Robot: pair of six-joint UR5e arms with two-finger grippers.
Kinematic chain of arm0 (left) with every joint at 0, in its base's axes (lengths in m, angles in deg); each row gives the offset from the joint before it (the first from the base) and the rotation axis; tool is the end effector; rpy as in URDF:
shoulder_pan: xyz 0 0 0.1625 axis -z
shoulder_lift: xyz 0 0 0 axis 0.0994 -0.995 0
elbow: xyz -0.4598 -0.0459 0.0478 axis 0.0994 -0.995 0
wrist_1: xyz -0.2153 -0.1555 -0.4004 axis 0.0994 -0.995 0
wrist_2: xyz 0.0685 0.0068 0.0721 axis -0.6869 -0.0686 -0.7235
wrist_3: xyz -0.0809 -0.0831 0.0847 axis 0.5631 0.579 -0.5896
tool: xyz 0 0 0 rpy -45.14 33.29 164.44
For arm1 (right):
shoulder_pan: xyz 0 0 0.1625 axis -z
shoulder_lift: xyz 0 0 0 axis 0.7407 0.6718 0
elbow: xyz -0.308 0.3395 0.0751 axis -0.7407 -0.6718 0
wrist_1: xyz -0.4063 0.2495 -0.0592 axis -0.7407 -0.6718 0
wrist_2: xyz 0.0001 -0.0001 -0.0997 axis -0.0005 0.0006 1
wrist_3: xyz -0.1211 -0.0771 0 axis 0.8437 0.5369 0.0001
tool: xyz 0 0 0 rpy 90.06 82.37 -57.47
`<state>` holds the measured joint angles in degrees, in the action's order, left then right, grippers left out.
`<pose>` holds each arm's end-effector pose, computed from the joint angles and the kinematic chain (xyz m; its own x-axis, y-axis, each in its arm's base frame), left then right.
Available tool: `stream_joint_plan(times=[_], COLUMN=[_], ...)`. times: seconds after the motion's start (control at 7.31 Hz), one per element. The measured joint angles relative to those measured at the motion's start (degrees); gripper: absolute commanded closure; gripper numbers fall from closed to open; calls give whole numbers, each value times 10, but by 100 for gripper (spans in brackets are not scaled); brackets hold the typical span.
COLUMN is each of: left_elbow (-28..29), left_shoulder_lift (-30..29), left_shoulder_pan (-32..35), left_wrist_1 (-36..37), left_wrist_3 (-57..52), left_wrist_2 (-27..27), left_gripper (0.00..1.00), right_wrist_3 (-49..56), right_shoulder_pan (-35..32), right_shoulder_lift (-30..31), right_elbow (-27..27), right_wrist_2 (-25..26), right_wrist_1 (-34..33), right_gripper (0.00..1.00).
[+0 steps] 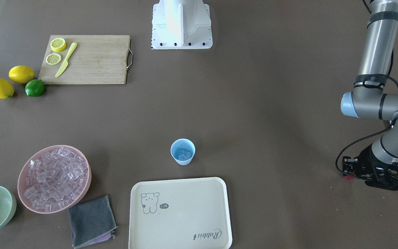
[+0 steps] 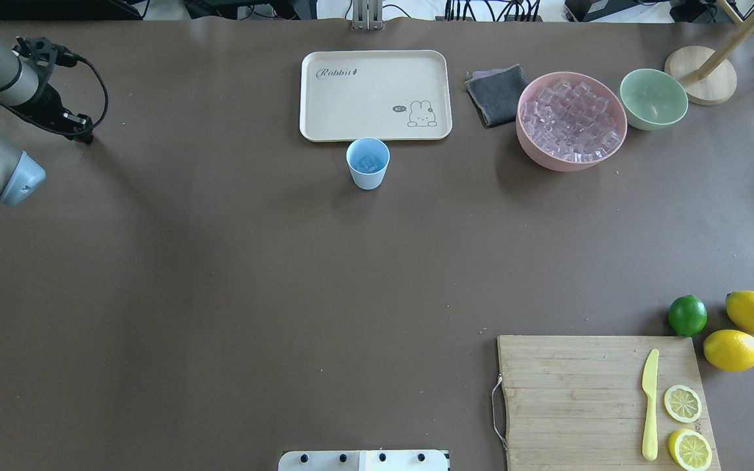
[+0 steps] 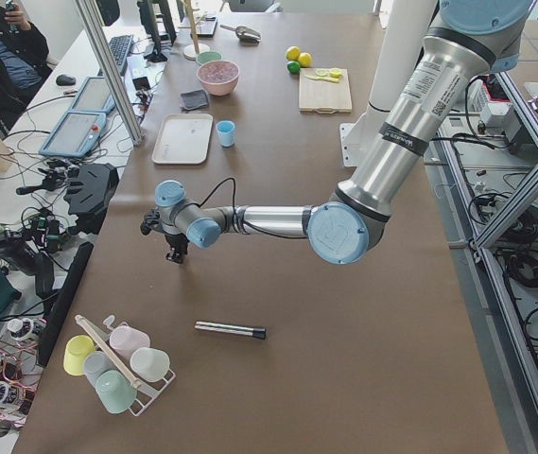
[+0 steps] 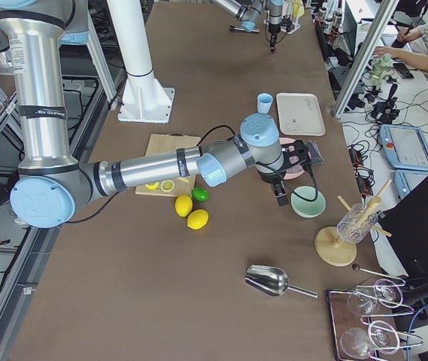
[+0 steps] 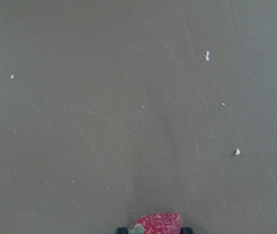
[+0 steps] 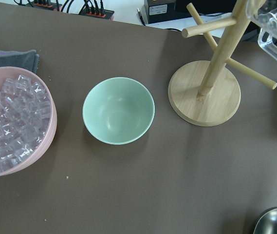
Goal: Mash ice and strawberries in cup
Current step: 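Lower the left gripper onto the red strawberry and grasp it, then carry the strawberry with the left gripper over the light-blue cup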
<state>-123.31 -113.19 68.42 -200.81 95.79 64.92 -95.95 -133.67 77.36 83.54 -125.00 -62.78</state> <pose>0.3343 -0.7655 0.6491 0.7214 0.2267 -0.6544 -0.0785 0.9656 0.2480 -0.0119 -0.6159 0.5482 0.6758 -0.2310 0.7000 -0.1010 0.9116 0.3984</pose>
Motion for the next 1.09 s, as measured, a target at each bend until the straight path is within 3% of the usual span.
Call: stream_joint_plan(times=[0.41,1.09], left_elbow=[-33,-200], left_shoulder_lift=[-30,-55], left_shoulder_pan=[14,10], left_wrist_1=[7,7], left_wrist_3=[12,57], left_wrist_2=[2,35], left_gripper=[100,100], right_wrist_3=[0,0], right_shoulder_pan=[-1,1], right_shoulder_lift=[0,5], right_elbow=[0,-1], right_wrist_2=[1,5], right_wrist_1=[0,0], right_gripper=[0,0])
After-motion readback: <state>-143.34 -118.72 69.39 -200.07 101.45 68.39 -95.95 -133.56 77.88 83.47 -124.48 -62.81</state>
